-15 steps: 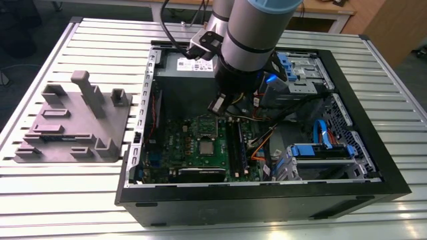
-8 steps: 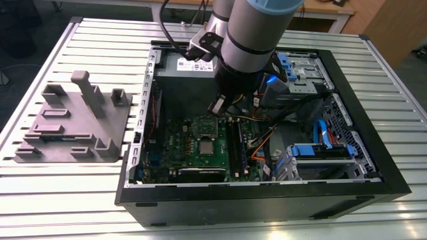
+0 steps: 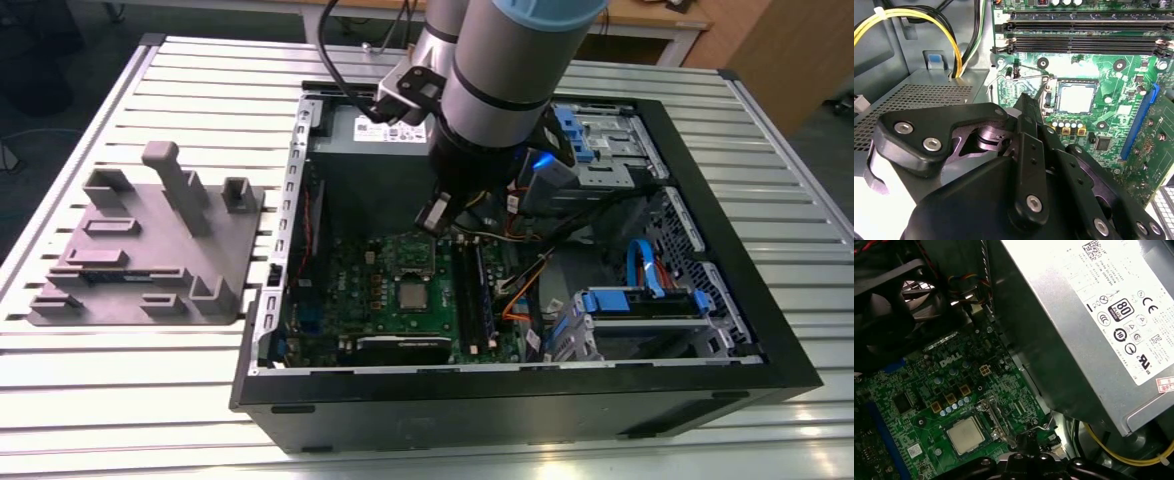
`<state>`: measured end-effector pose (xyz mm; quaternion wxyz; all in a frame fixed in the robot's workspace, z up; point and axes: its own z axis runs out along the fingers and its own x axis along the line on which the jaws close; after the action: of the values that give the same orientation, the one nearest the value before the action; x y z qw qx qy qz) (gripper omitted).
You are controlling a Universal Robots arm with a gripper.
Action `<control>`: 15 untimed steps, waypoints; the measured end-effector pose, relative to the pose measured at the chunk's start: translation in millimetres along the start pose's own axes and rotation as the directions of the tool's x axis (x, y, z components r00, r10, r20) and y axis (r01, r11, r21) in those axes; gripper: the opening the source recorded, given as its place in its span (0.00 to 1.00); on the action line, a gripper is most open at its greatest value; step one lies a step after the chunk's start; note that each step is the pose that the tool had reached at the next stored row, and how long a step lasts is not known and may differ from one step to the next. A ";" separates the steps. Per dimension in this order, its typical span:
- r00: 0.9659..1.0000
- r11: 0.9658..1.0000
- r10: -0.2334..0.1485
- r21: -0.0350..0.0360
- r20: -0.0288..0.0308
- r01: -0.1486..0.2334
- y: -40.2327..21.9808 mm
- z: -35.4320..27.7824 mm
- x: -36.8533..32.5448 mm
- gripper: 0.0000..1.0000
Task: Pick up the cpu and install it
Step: 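Close the cpu cover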
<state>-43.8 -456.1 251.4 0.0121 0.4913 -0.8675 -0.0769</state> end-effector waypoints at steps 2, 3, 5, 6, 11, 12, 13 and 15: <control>1.000 1.000 0.000 0.001 -0.002 0.000 0.0 -0.1 0.4 0.10; 1.000 1.000 0.000 0.002 -0.003 0.000 0.0 -0.1 0.6 0.10; 1.000 1.000 0.000 0.004 -0.007 0.000 0.0 0.0 0.7 0.10; 1.000 1.000 0.001 0.006 -0.009 -0.001 0.0 0.0 0.8 0.10; 1.000 1.000 0.002 0.013 -0.022 -0.002 0.2 -0.1 1.0 0.10; 1.000 1.000 0.002 0.015 -0.025 -0.002 0.2 -0.1 1.0 0.10; 1.000 1.000 0.003 0.017 -0.028 -0.002 0.2 -0.1 1.0 0.10; 0.999 1.000 0.004 0.021 -0.034 -0.003 0.3 -0.1 1.1 0.10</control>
<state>-44.6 -456.8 251.5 0.0221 0.4912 -0.8687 -0.0593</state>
